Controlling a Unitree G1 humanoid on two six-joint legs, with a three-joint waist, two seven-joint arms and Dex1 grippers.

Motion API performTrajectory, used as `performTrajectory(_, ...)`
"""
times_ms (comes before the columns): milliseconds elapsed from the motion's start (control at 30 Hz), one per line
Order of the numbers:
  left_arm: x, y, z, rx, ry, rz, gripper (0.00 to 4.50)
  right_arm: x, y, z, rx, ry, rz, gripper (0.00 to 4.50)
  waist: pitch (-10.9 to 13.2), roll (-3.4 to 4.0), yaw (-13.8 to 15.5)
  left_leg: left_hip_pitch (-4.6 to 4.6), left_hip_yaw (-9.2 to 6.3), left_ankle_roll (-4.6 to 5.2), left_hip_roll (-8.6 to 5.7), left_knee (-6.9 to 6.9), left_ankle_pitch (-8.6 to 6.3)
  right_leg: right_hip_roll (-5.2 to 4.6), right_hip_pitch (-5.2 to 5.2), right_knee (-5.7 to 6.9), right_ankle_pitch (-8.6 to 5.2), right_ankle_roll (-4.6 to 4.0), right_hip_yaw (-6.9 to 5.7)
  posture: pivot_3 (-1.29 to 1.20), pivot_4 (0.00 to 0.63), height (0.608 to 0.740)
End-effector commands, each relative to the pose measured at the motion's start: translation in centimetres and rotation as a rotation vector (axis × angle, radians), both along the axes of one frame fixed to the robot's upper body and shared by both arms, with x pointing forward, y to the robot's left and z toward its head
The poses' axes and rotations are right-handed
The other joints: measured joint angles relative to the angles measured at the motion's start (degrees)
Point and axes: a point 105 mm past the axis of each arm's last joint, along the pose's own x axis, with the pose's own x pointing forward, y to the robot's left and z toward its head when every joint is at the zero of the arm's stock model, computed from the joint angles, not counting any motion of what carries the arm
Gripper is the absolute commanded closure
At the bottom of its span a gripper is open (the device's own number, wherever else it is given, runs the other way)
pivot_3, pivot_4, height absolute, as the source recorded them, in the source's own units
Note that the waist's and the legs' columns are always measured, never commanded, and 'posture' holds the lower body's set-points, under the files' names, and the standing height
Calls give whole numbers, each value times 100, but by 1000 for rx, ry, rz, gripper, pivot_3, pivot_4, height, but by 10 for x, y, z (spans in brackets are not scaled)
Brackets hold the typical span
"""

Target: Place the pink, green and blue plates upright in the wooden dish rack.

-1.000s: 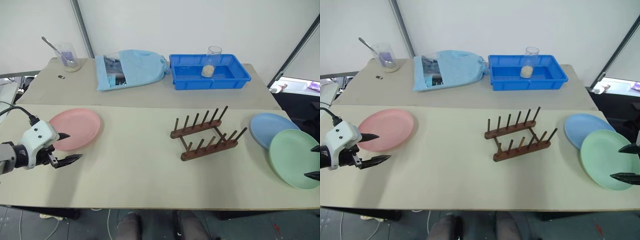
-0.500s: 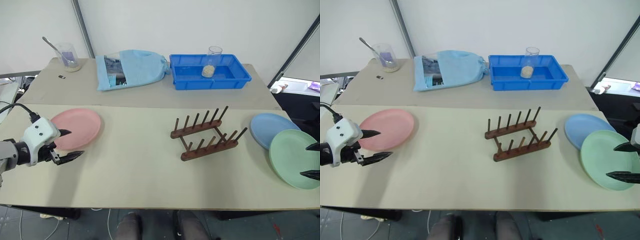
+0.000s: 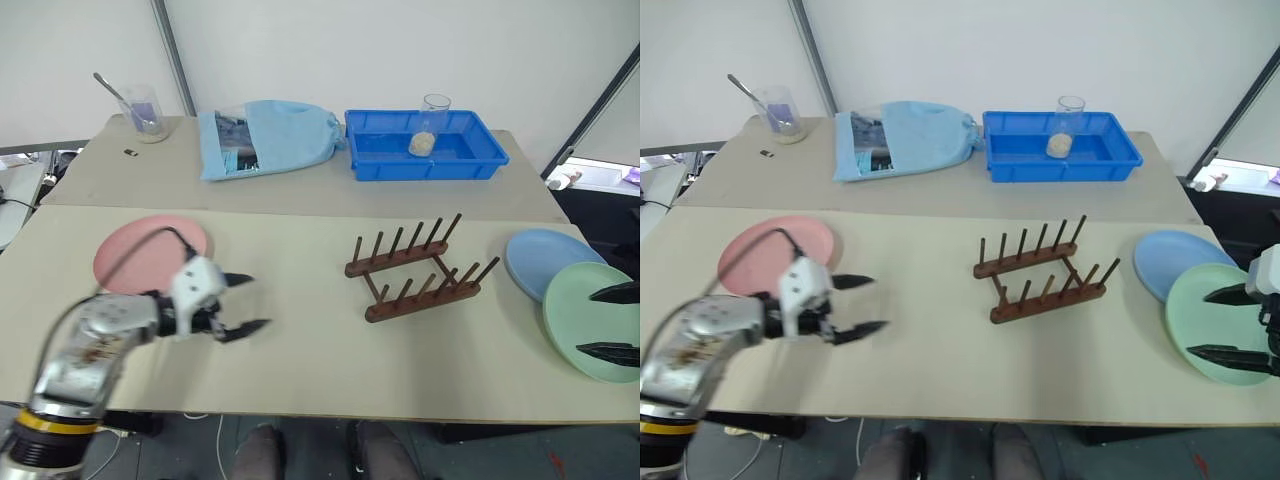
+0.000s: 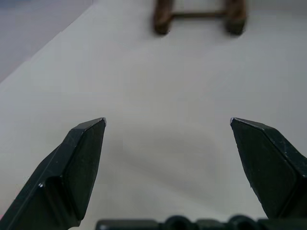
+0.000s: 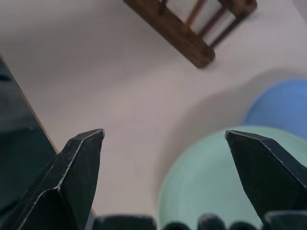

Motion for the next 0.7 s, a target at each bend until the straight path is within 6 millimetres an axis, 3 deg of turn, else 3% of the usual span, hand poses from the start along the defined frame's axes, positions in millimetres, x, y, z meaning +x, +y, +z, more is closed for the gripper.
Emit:
performTrajectory(33,2,-41,-8,-42,-25,-79,49,-10,16,14,47,-44,-17,0,-1,-1,24,-1,-2,0,-2,6,0,0,1,5,0,1,1,0,150,696)
performTrajectory(367,27,-137,-39,-163,-44,-139,49,-35,34,18,95,-46,-76,0,-7,-7,21,-8,-17,2,-19,21,1,-2,13,-4,8,15,11,0,150,696)
performTrajectory(600,36,-167,-44,-207,-40,-135,49,-40,40,20,101,-55,-95,0,-8,-7,8,-12,-51,3,-39,23,1,-1,15,-5,8,20,12,0,150,696)
performTrajectory(700,32,-167,-48,-195,-30,-172,923,-40,42,21,113,-67,-99,0,-9,-7,19,-15,-57,3,-46,23,1,-4,18,-6,6,24,12,0,150,696)
